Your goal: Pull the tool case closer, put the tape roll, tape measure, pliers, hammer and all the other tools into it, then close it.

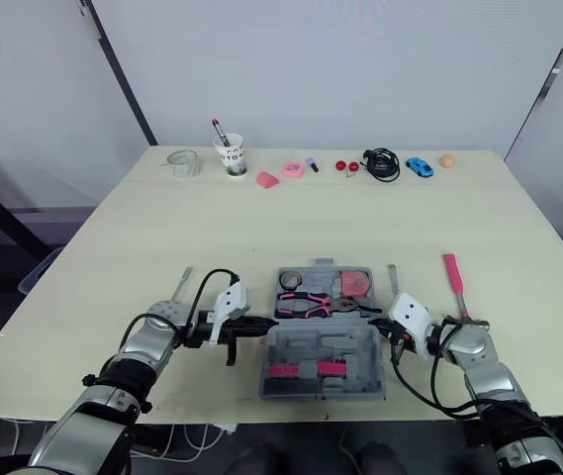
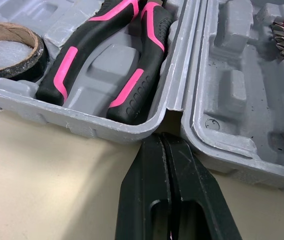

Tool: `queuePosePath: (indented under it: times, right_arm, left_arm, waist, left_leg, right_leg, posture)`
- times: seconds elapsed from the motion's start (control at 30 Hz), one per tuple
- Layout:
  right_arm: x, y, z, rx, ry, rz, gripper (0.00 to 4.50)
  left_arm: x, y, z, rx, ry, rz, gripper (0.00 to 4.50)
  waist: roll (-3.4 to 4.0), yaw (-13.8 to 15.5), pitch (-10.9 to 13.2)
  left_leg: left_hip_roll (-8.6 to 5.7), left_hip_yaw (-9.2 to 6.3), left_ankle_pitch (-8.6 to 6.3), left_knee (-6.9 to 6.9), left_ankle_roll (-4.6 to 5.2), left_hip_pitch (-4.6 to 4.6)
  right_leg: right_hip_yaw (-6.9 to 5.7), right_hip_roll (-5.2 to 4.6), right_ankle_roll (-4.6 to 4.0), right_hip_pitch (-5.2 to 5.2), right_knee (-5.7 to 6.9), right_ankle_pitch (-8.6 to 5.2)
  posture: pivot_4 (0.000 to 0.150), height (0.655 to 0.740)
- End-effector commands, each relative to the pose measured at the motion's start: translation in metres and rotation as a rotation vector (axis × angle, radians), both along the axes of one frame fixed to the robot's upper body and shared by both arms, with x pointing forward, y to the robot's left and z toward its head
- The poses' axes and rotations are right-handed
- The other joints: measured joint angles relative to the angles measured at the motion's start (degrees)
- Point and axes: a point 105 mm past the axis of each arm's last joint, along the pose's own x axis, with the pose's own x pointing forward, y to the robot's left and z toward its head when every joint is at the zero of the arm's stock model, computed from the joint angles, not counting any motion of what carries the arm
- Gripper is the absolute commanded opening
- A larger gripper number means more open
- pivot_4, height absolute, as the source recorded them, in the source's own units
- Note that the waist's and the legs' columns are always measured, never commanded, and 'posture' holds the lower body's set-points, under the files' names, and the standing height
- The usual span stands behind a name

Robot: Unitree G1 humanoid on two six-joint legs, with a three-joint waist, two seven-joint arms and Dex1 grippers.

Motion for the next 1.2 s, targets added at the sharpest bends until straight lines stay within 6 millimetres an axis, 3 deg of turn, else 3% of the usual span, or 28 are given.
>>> queuePosePath:
  times: [0.03, 0.63, 0.83, 1.0, 1.2]
  right_arm:
    - [0.001, 0.015, 0.014, 0.019, -0.048, 0.069, 0.0]
    - [-0.003, -0.019, 0.015, 0.015, -0.041, -0.022, 0.0]
    - [-0.009, -0.034, 0.036, 0.131, -0.085, -0.097, 0.0]
    - [-0.022, -0.054, 0.05, 0.212, -0.112, -0.18, 0.0]
    - [-0.045, -0.09, 0.048, 0.233, -0.127, -0.325, 0.0]
  left_arm:
    - [-0.01, 0.003, -0.019, 0.053, 0.065, -0.006, 0.05]
    - [-0.012, 0.02, -0.012, 0.03, 0.055, 0.055, 0.05]
    - [-0.02, 0.022, 0.018, -0.129, -0.02, 0.072, 0.05]
    - [-0.042, 0.045, 0.037, -0.221, -0.026, 0.157, 0.05]
    - [-0.056, 0.084, 0.055, -0.275, -0.1, 0.366, 0.05]
  waist:
    - [0.0, 0.0, 0.0]
    - [0.0, 0.0, 0.0]
    - [-0.01, -0.01, 0.03]
    - [-0.05, 0.47, 0.08]
    - [-0.04, 0.62, 0.1]
  left_leg:
    - [0.0, 0.0, 0.0, 0.0, 0.0, 0.0]
    - [0.01, 0.01, 0.0, -0.04, 0.0, -0.04]
    - [0.05, -0.01, 0.0, -0.06, 0.0, -0.13]
    - [0.13, -0.18, -0.01, -0.08, -0.01, -0.21]
    - [0.26, -0.2, -0.01, -0.1, -0.01, -0.24]
  right_leg:
    - [0.0, 0.0, 0.0, 0.0, 0.0, 0.0]
    - [0.0, -0.01, 0.0, -0.05, -0.05, 0.0]
    - [0.01, -0.01, -0.01, -0.14, -0.08, 0.0]
    - [-0.02, -0.12, 0.0, -0.14, -0.21, 0.0]
    - [-0.06, -0.27, -0.22, -0.12, -0.36, -0.12]
  posture:
    - [0.15, 0.74]
    - [0.15, 0.74]
    - [0.15, 0.74]
    - [0.15, 0.74]
    - [0.15, 0.74]
